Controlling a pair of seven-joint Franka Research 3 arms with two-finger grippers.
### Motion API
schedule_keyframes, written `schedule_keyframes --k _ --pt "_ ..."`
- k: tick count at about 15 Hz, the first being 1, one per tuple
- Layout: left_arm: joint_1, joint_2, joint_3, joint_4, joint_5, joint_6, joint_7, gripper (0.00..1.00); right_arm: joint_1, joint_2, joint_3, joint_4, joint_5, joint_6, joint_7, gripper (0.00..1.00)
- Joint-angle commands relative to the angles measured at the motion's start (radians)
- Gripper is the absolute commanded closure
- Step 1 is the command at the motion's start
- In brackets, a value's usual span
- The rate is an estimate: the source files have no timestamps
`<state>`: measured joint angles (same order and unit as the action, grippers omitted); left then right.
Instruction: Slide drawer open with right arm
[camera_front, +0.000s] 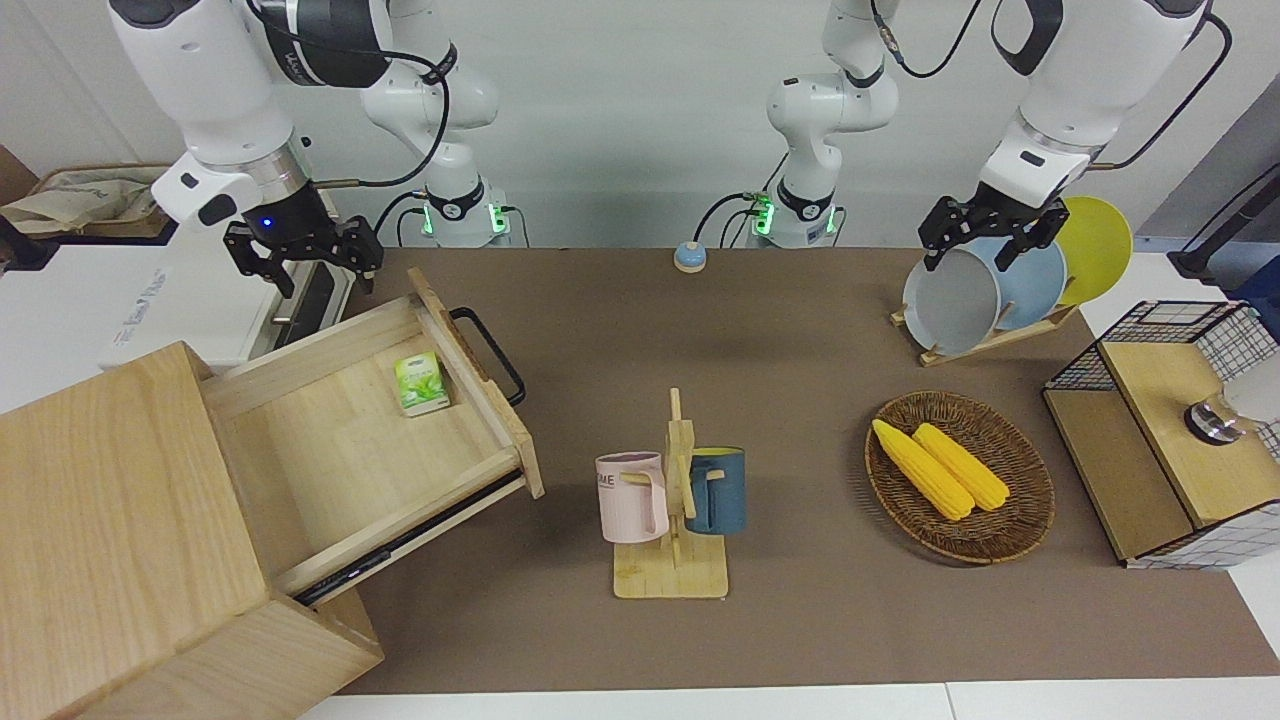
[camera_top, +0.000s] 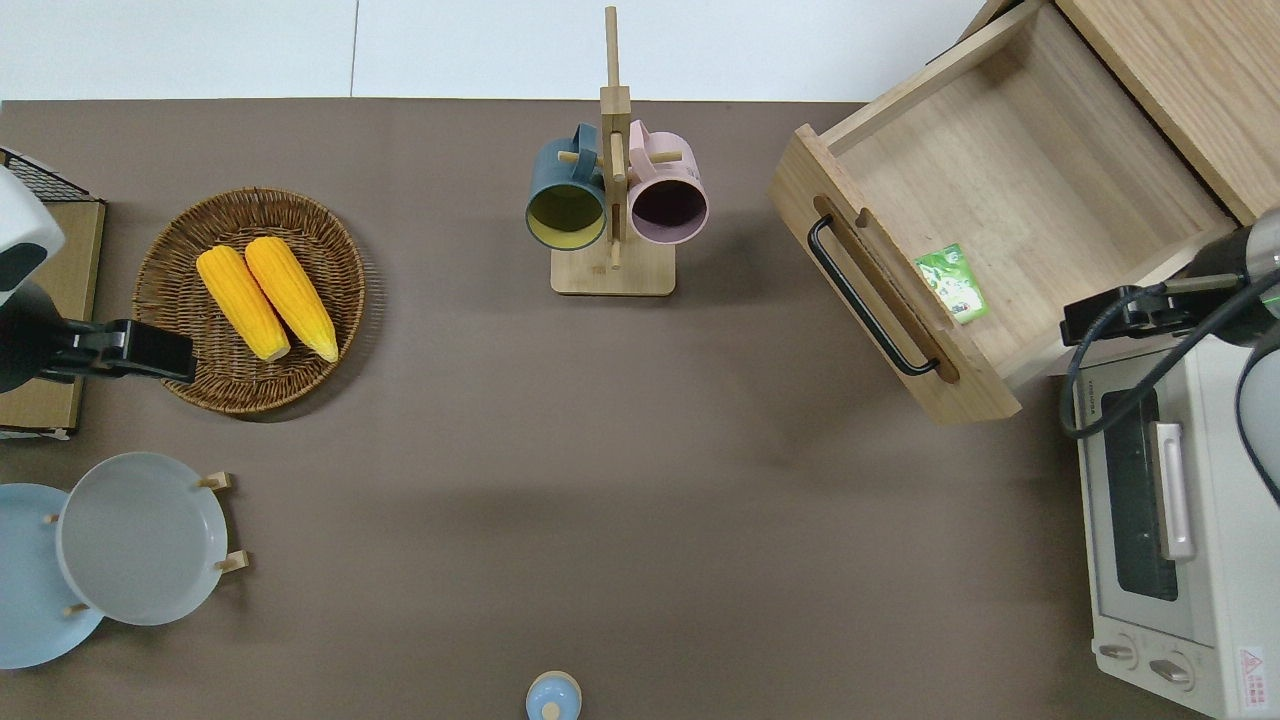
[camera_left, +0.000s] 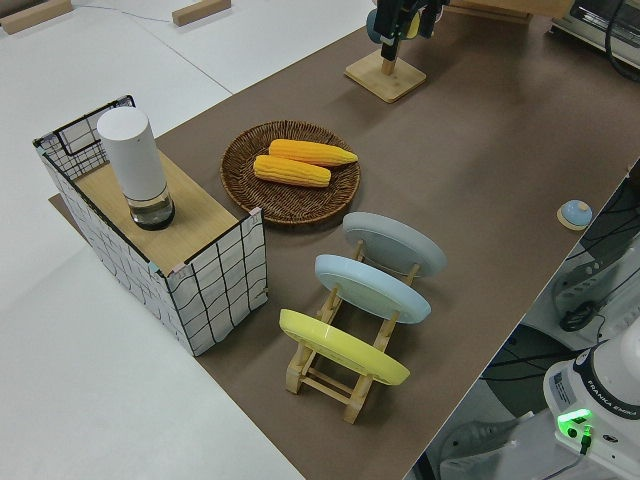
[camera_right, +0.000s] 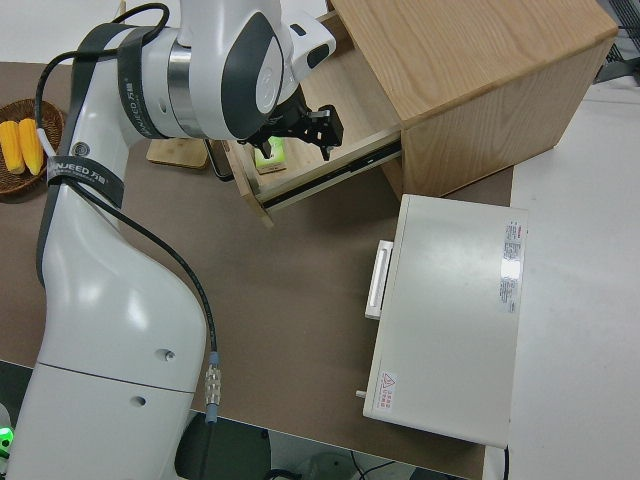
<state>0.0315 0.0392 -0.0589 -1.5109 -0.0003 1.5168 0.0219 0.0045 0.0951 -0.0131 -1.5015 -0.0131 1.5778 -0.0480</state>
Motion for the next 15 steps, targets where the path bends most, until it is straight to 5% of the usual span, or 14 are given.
schedule_keyframes --k 1,15 --pt "0.005 0.011 -0.007 0.024 0.017 -0.020 0.010 0.01 -0.015 0.014 0.008 -0.011 -0.013 0.021 0.063 0.013" --pt "0.005 0.011 -0.007 0.026 0.017 -0.020 0.010 0.01 0.051 0.005 -0.010 -0.010 -0.024 0.017 0.046 0.013"
